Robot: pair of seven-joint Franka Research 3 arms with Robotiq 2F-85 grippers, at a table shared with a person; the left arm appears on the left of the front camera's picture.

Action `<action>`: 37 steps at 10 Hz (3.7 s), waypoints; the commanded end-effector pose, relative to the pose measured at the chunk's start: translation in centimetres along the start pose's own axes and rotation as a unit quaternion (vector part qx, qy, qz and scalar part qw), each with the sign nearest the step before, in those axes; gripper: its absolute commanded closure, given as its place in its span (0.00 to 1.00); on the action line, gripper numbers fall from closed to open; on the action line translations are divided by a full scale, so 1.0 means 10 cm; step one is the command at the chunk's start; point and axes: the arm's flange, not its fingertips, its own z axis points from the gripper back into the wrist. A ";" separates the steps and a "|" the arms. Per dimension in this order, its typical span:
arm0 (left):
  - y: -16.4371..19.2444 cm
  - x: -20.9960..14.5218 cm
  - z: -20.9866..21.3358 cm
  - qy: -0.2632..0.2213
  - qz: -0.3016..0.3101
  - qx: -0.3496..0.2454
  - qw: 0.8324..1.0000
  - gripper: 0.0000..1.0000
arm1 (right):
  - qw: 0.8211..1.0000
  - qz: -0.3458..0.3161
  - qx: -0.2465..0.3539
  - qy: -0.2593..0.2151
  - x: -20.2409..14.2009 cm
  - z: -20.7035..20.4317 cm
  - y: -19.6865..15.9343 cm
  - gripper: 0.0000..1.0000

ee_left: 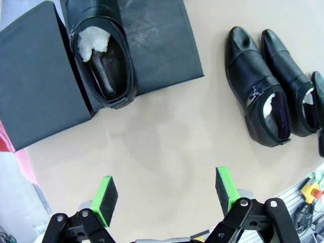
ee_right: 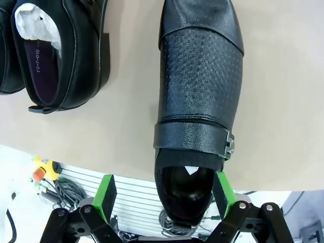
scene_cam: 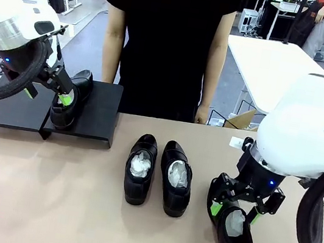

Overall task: Organize the shoes by placing them on the stand.
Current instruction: Place the Shoe from the middle of the table onto the Shoes Stand.

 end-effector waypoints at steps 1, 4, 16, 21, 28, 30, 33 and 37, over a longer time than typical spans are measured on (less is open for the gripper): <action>-0.01 -0.01 0.00 -0.007 0.007 -0.002 1.000 0.00 | 1.000 -0.008 0.002 -0.009 0.03 -0.02 0.02 0.00; -0.01 -0.01 0.00 -0.007 0.007 -0.002 1.000 0.00 | 1.000 -0.008 0.002 -0.009 0.03 -0.02 0.02 0.00; -0.57 -0.29 0.35 0.075 -0.015 -0.005 0.997 0.00 | 0.984 -0.139 -0.046 -0.100 0.63 1.08 -2.07 0.00; -0.80 -0.45 0.37 0.110 -0.022 -0.007 0.994 0.00 | 0.984 -0.139 -0.046 -0.100 0.63 1.08 -2.07 0.00; -2.44 -1.05 -0.05 0.137 -0.030 -0.011 0.990 0.00 | 0.984 -0.139 -0.046 -0.100 0.63 1.08 -2.07 0.00; -2.44 -1.05 -0.05 0.137 -0.030 -0.011 0.990 0.00 | 0.984 -0.139 -0.046 -0.100 0.63 1.08 -2.07 0.00; -3.27 -1.03 -0.50 0.154 0.025 -0.024 0.987 0.00 | 0.984 -0.139 -0.046 -0.100 0.63 1.08 -2.07 0.00; -4.22 -0.82 -0.94 0.087 0.084 -0.023 0.992 0.00 | 0.984 -0.139 -0.046 -0.100 0.63 1.08 -2.07 0.00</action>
